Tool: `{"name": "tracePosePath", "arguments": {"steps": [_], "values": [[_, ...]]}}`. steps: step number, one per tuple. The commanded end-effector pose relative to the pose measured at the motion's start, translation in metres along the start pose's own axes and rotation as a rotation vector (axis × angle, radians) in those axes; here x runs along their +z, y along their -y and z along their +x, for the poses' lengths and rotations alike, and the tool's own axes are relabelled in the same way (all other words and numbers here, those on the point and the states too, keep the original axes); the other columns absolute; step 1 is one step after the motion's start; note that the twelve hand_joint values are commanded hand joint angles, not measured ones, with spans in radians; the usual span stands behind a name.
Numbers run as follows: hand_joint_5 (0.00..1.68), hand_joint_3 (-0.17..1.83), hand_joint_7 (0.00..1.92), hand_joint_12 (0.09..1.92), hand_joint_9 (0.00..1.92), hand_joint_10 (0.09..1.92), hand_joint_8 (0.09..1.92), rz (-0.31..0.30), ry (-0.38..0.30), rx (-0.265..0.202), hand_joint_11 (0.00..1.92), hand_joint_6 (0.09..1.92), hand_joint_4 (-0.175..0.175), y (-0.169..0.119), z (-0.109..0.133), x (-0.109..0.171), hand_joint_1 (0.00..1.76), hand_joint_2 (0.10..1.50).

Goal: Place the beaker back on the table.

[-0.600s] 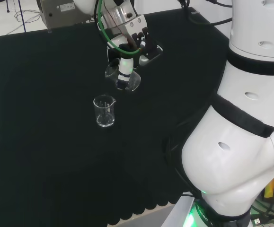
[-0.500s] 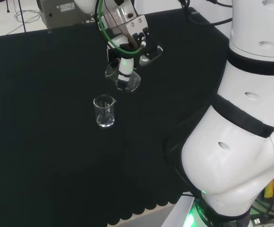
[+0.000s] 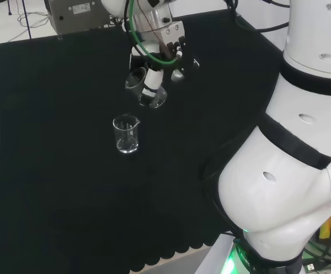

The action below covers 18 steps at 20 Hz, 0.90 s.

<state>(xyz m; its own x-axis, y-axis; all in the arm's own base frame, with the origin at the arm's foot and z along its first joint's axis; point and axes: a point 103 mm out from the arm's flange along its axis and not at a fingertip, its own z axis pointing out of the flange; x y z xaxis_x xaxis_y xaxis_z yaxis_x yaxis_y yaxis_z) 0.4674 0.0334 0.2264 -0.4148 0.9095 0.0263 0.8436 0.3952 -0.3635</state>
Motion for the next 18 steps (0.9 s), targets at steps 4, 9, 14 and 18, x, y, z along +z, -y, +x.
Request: {"name": "tracePosePath", "arguments": {"steps": [4, 9, 14, 18], "values": [[1.18, 0.88, 1.23, 0.88, 1.50, 0.81, 0.90, -0.151, -0.140, -0.007, 1.26, 0.92, -0.175, -0.019, -0.028, 0.015, 1.31, 0.57], [1.17, 0.87, 1.23, 0.88, 1.50, 0.81, 0.89, -0.187, -0.189, -0.019, 1.25, 0.91, -0.175, -0.032, -0.042, 0.023, 1.31, 0.57], [1.17, 0.86, 1.23, 0.88, 1.50, 0.81, 0.90, -0.224, -0.216, -0.069, 1.25, 0.92, -0.175, -0.046, -0.049, 0.029, 1.31, 0.58], [1.16, 0.83, 1.22, 0.88, 1.48, 0.80, 0.90, -0.257, -0.248, -0.147, 1.23, 0.92, -0.175, -0.058, -0.051, 0.035, 1.30, 0.60]]}}
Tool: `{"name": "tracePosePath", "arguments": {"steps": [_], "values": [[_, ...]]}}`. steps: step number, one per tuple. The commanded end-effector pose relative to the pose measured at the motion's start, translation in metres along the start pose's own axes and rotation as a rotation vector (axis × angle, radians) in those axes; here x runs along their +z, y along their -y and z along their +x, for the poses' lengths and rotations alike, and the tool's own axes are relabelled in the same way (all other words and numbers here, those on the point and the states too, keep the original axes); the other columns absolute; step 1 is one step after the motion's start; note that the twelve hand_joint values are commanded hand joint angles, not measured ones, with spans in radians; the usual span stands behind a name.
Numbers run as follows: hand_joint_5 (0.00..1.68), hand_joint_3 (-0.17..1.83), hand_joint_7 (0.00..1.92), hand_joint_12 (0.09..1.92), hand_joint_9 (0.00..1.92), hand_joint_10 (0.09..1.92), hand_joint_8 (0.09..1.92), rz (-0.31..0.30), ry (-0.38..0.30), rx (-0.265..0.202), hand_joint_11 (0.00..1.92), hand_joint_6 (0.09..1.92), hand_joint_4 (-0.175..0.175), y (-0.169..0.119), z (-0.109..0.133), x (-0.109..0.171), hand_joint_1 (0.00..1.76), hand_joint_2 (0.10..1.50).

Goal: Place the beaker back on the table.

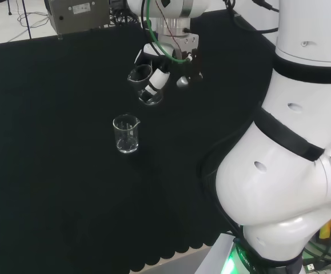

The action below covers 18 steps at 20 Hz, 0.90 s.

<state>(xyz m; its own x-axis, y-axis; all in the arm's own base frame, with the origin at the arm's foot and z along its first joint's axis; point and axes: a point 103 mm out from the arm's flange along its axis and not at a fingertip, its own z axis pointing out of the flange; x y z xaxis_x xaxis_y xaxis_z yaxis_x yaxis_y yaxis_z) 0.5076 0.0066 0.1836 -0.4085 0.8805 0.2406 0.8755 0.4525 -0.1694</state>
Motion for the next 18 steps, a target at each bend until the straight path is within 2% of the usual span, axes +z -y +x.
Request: {"name": "tracePosePath", "arguments": {"steps": [1, 10, 12, 15, 18], "values": [[1.16, 0.83, 1.22, 0.88, 1.48, 0.80, 0.90, -0.062, -0.052, -0.098, 1.23, 0.92, -0.175, -0.019, -0.012, 0.009, 1.30, 0.60], [1.15, 0.79, 1.21, 0.86, 1.47, 0.79, 0.90, -0.069, -0.113, -0.145, 1.22, 0.91, -0.175, -0.040, -0.021, 0.030, 1.30, 0.63], [1.15, 0.89, 1.30, 0.85, 1.46, 0.78, 0.84, -0.069, -0.129, -0.154, 1.20, 0.91, -0.150, -0.044, -0.022, 0.035, 1.31, 0.56], [1.15, 0.94, 1.35, 0.84, 1.46, 0.77, 0.81, -0.076, -0.150, -0.166, 1.20, 0.90, -0.139, -0.050, -0.025, 0.042, 1.32, 0.52], [1.11, 0.92, 1.27, 0.82, 1.45, 0.65, 0.88, -0.080, -0.185, -0.176, 1.18, 0.92, -0.169, -0.056, -0.031, 0.050, 1.42, 0.51]]}}
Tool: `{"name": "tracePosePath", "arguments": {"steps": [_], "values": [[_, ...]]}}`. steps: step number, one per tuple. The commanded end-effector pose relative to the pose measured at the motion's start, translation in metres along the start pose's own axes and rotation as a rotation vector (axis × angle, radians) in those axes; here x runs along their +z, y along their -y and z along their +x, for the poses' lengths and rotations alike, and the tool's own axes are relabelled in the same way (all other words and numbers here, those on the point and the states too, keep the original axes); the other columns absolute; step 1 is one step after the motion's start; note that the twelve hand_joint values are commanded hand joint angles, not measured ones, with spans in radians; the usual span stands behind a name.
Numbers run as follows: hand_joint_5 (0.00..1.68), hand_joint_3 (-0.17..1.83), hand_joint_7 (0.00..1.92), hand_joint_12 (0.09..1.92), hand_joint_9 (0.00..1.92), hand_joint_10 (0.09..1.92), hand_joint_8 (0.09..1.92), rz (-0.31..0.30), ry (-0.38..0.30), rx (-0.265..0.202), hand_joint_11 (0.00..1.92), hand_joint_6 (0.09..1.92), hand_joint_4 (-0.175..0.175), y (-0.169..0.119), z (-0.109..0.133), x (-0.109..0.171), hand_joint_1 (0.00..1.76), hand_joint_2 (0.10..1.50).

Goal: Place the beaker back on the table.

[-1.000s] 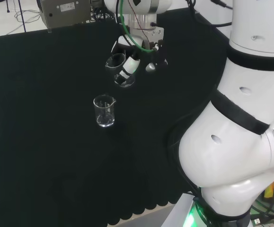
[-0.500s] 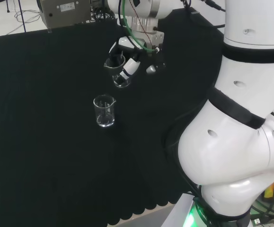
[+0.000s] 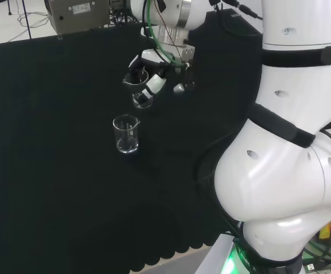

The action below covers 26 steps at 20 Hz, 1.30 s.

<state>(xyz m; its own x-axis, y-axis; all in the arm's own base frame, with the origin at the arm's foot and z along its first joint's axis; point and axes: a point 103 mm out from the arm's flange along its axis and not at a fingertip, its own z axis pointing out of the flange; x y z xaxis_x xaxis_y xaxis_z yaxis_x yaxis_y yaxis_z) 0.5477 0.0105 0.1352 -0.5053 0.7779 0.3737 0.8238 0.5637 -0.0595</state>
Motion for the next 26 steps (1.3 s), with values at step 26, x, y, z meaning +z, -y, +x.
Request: {"name": "tracePosePath", "arguments": {"steps": [26], "values": [[1.11, 0.90, 1.25, 0.78, 1.44, 0.59, 0.89, 0.033, -0.116, 0.032, 1.17, 0.92, -0.175, -0.015, -0.051, 0.055, 1.44, 0.51]]}}
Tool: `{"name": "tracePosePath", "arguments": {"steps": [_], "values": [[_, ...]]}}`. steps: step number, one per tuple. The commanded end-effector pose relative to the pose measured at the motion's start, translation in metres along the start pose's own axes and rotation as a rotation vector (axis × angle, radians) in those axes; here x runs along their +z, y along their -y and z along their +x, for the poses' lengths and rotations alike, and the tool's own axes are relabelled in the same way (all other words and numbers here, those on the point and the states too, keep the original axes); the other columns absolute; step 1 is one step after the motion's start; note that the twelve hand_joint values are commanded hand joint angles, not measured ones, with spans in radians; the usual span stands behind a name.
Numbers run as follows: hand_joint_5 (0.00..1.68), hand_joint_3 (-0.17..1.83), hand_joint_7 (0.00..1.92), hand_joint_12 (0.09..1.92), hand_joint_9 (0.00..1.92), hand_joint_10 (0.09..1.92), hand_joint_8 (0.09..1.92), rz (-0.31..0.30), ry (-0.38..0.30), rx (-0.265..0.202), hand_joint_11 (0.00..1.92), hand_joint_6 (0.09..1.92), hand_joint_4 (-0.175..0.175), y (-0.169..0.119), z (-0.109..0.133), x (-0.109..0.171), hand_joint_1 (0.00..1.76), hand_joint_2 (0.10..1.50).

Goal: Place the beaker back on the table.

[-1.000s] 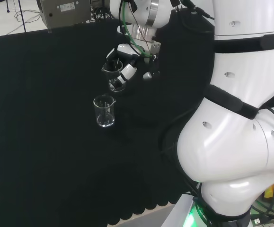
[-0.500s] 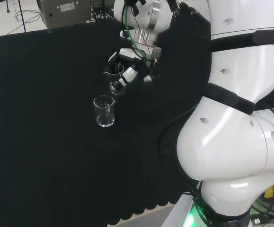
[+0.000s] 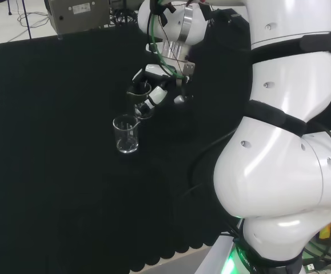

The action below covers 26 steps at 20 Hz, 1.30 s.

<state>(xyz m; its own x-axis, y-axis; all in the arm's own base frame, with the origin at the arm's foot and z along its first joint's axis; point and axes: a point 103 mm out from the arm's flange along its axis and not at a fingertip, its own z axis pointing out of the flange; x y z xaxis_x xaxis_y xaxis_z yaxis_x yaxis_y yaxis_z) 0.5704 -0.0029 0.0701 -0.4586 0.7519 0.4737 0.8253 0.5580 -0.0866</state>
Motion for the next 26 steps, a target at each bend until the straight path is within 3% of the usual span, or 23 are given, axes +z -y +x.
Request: {"name": "tracePosePath", "arguments": {"steps": [1, 21, 26], "values": [[1.11, 0.90, 1.25, 0.78, 1.44, 0.59, 0.89, 0.009, -0.007, 0.019, 1.17, 0.92, -0.175, 0.0002, -0.0063, 0.0042, 1.44, 0.51], [1.11, 0.88, 1.25, 0.77, 1.44, 0.57, 0.88, -0.009, -0.022, 0.046, 1.17, 0.93, -0.175, -0.0008, -0.0110, 0.0074, 1.44, 0.53], [1.11, 0.88, 1.25, 0.77, 1.44, 0.57, 0.88, 0.038, -0.030, 0.066, 1.17, 0.93, -0.175, -0.0004, -0.0110, 0.0066, 1.44, 0.53]]}}
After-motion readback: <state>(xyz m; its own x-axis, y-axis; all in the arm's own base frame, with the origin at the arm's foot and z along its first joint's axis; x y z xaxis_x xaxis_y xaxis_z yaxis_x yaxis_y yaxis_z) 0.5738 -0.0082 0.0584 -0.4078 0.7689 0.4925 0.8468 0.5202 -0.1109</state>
